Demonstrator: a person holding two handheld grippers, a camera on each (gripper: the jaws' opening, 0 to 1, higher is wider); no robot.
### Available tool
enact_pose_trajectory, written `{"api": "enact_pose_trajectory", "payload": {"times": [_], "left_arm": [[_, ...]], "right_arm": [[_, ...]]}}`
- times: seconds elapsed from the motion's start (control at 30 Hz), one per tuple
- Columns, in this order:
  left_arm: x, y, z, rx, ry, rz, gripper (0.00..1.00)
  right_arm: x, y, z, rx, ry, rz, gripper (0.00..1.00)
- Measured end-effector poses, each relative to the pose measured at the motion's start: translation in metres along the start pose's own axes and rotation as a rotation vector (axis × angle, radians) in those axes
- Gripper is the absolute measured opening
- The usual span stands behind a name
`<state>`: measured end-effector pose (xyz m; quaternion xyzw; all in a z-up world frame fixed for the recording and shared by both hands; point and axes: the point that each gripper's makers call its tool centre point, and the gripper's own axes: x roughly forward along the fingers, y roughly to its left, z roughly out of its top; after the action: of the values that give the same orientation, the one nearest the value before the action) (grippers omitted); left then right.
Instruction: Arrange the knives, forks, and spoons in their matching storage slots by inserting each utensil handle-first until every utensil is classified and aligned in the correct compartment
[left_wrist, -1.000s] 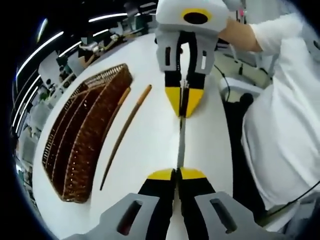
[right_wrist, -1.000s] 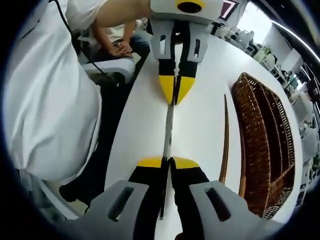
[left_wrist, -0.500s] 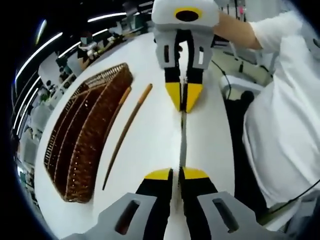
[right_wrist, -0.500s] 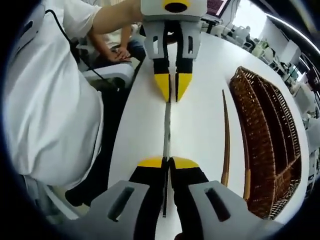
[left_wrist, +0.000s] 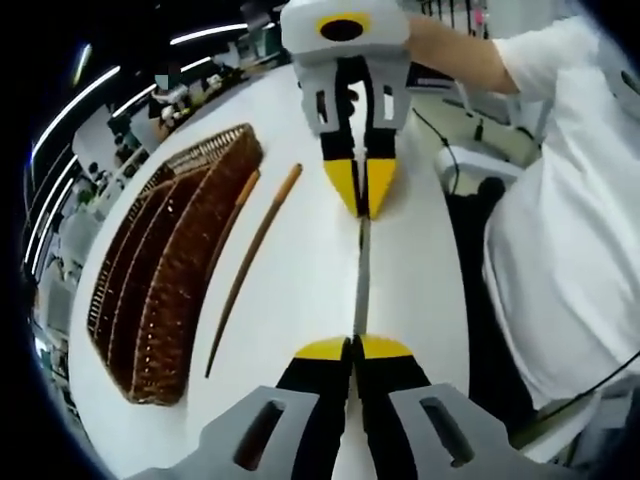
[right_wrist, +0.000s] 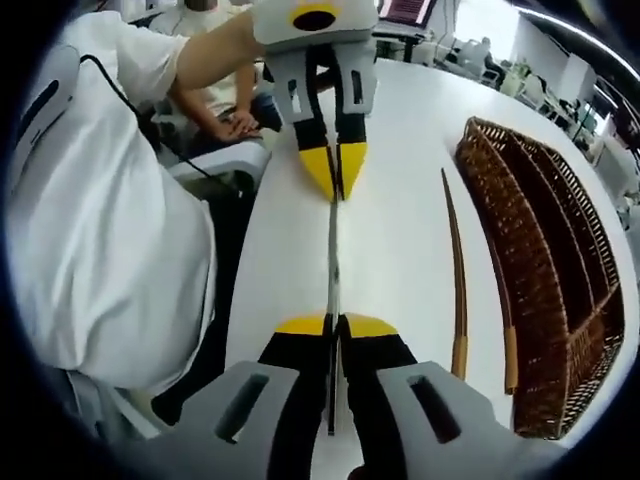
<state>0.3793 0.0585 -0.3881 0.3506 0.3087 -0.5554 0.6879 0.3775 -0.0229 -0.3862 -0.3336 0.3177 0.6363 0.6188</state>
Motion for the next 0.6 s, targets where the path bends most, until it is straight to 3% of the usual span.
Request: {"api": "enact_pose_trajectory", "payload": {"times": [0.23, 0.6], "left_arm": [[-0.002, 0.005, 0.004, -0.027, 0.007, -0.042, 0.01], [0.002, 0.005, -0.001, -0.030, 0.041, -0.055, 0.01]], "right_arm": [[-0.002, -0.002, 0.000, 0.055, -0.026, 0.039, 0.04], [-0.009, -0.002, -0.015, 0.039, -0.011, 0.028, 0.05]]}}
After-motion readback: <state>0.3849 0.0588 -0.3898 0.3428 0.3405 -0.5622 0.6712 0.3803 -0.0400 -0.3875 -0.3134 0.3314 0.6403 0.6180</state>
